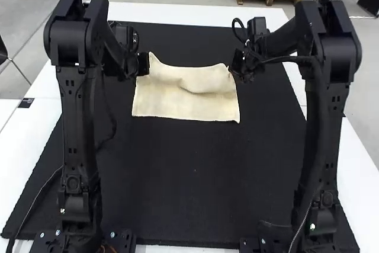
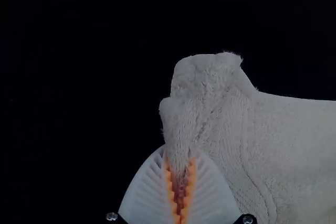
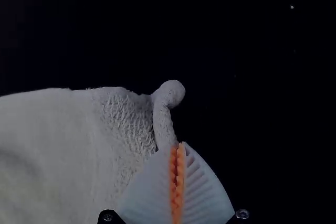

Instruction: Fold the towel.

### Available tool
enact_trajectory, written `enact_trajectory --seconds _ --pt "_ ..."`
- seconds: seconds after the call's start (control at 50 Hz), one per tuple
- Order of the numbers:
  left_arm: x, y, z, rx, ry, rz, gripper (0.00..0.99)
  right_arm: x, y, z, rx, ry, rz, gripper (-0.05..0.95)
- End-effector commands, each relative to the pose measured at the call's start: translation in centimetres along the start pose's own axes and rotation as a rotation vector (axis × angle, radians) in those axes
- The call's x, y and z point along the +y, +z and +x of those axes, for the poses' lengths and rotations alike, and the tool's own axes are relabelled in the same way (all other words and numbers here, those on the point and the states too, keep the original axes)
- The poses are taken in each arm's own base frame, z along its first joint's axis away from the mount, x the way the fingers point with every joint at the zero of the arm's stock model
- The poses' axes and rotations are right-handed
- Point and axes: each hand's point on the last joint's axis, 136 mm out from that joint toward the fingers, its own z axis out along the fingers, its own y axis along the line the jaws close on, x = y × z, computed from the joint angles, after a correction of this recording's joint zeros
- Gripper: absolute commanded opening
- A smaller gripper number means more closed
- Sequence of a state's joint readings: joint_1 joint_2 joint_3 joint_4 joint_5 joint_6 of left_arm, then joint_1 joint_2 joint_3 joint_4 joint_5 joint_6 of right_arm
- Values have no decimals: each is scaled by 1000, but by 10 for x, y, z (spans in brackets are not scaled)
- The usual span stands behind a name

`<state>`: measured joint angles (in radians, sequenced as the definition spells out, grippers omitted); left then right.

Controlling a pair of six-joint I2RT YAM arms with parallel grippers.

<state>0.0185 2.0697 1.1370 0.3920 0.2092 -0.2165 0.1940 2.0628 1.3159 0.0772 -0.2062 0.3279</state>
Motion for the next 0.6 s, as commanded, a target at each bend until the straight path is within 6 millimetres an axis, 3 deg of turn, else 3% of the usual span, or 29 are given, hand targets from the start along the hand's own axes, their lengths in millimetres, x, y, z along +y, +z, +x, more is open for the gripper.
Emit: enact_trajectory --seconds 0.0,0.22,0.38,0.58 --pt "-7 -18 -10 -33 60 12 30 -1 -26 -12 -51 -18 -9 0" --pt "-11 -36 -4 -48 84 19 30 -16 -49 -4 -66 -23 6 -2" --pt "-9 -42 12 -21 102 14 31 -25 -61 7 -73 -24 16 -2" --pt "-8 -44 30 9 110 13 31 -38 -64 29 -54 -27 30 -2"
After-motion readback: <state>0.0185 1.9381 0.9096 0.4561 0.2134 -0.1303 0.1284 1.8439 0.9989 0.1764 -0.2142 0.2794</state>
